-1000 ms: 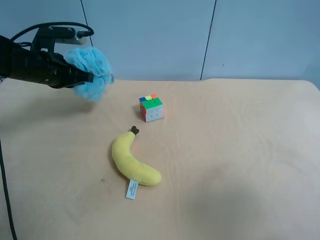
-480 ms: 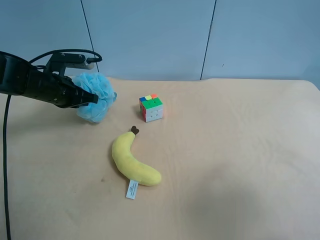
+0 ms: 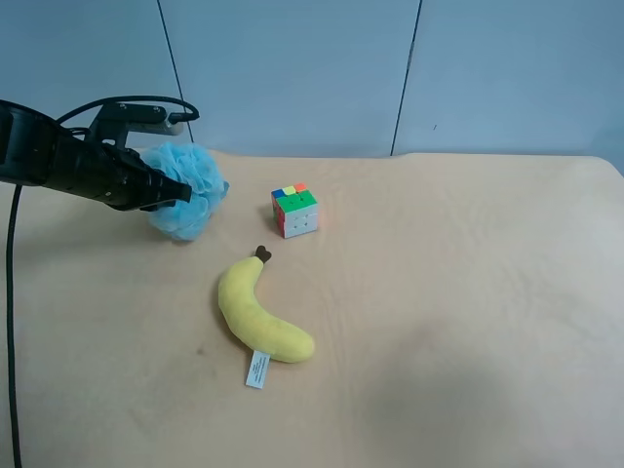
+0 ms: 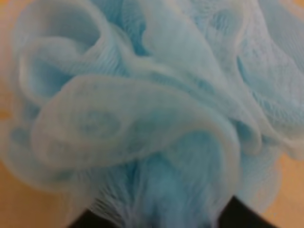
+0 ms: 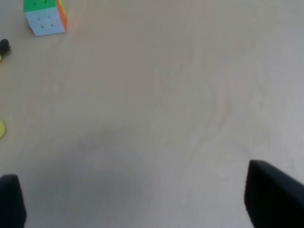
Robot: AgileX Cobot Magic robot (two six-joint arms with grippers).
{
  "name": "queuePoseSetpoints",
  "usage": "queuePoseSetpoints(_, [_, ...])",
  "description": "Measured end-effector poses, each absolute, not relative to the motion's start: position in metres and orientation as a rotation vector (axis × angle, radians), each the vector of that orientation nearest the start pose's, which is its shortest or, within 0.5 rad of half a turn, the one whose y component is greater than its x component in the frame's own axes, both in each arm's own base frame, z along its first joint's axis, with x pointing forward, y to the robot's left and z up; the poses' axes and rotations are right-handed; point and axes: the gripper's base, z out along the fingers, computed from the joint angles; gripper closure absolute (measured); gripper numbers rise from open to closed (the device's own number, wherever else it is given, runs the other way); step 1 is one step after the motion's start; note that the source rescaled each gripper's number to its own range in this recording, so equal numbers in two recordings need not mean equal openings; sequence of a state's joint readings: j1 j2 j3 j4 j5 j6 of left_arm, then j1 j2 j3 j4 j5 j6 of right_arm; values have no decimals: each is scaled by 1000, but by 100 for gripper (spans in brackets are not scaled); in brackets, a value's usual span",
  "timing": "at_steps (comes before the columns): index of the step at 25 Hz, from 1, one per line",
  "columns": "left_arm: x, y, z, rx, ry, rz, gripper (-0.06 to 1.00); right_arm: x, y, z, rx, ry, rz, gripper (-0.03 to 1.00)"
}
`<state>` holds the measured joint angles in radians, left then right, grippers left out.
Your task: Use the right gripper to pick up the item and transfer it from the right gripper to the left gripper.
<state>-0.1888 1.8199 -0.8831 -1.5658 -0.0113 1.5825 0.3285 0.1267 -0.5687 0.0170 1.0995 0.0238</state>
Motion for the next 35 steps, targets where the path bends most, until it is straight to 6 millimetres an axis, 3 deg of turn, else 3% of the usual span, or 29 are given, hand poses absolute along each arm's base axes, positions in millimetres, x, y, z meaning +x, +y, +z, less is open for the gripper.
queuePoseSetpoints(5, [344,-62,145,232,2409,-36,11,6,3,293,-327,2125,226,-3])
queuePoseSetpoints(8, [344,-60,145,217,2408,2,-2,6,3,293,-327,2125,226,-3])
queuePoseSetpoints(16, [343,-58,155,194,2383,10,-5,6,3,293,-327,2125,226,-3])
queuePoseSetpoints(24, [333,-59,210,134,2229,-77,-5,6,3,293,-327,2125,226,-3])
queuePoseSetpoints(29, [309,-57,239,127,2149,-117,-5,6,3,293,-327,2125,226,-3])
queuePoseSetpoints(35, [265,-49,252,124,2099,-124,-5,6,3,293,-327,2125,226,-3])
